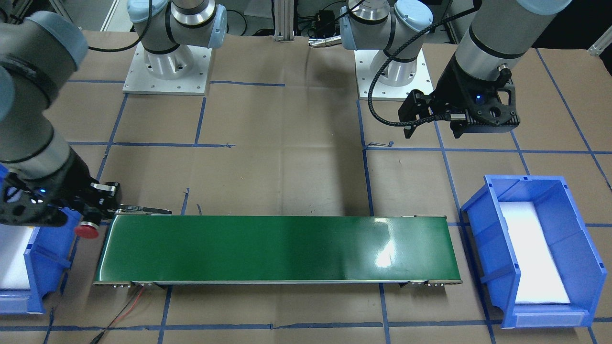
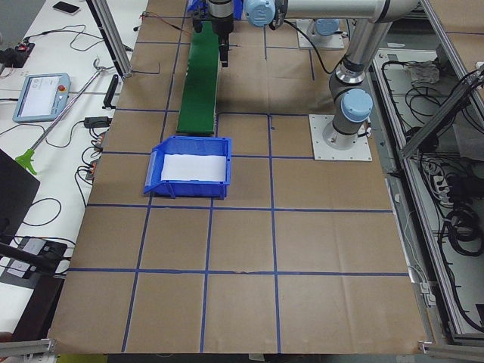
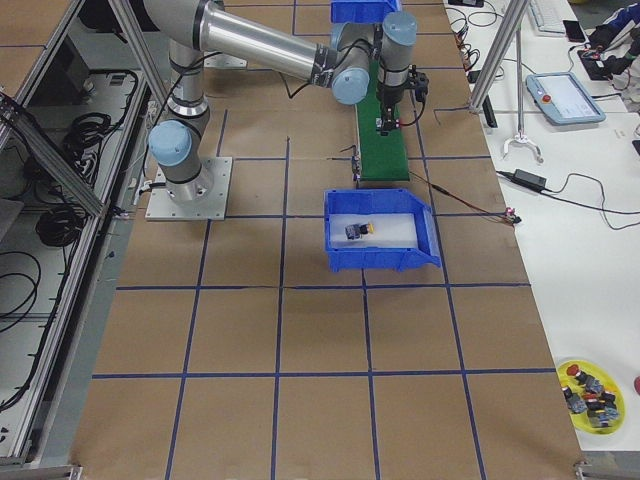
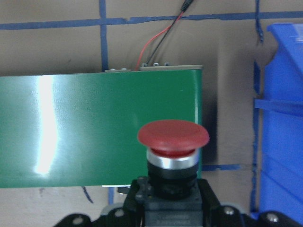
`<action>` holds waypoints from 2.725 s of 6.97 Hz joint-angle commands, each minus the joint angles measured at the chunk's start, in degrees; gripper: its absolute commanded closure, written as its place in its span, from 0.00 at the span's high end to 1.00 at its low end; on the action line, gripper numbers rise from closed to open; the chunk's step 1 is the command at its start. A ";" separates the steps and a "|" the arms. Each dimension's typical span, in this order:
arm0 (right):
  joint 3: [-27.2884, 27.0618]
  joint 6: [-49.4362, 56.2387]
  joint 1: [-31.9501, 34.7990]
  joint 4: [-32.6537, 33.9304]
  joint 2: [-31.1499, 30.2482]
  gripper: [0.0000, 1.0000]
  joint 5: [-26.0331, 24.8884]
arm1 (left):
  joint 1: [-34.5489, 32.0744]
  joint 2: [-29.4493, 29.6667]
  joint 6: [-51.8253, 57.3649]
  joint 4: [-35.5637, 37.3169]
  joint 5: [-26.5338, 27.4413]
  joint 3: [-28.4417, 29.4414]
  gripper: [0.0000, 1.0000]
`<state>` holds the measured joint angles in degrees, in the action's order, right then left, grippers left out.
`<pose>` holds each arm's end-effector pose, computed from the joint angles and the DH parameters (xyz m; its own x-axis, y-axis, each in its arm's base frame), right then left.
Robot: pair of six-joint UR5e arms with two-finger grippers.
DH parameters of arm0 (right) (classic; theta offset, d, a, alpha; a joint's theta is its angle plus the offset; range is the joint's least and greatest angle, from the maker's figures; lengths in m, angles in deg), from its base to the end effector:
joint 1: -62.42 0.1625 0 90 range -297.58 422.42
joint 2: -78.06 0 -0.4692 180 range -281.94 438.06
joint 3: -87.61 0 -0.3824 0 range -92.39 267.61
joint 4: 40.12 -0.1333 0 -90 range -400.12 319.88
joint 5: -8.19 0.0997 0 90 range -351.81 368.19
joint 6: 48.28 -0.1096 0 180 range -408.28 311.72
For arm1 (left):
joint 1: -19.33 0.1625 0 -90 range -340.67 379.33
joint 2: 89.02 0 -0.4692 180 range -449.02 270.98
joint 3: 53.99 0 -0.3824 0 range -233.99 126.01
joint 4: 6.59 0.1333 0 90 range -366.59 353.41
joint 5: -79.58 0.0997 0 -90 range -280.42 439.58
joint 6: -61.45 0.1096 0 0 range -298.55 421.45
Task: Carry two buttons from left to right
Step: 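Carry the red button with the right gripper into the bin and release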
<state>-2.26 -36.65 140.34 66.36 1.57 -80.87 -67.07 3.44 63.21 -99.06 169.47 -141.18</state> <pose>0.0092 -0.6024 0.4262 -1.0000 0.0073 -0.0051 0.0075 0.9984 -0.0563 -0.1020 -0.5055 0.5204 -0.9995 -0.0322 0.0031 -0.0321 0.9988 0.0369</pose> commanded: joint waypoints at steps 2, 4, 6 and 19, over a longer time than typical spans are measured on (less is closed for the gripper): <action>-0.21 23.19 -17.66 0.12 -0.77 0.06 0.02 | 0.00 0.09 0.00 0.00 0.11 0.00 1.00; -0.39 24.05 -21.05 2.65 2.81 0.05 0.90 | 0.00 0.00 0.00 0.09 0.20 0.00 1.00; -0.48 23.70 -20.45 8.73 6.86 0.05 1.34 | 0.00 0.00 0.00 0.09 0.11 0.00 1.00; -2.15 23.09 -18.60 18.32 16.64 0.99 4.42 | 0.00 0.27 0.00 0.09 0.02 0.52 1.00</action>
<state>-4.66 -13.49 121.78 85.00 18.32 -76.73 -67.07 3.65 63.21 -98.97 169.50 -140.74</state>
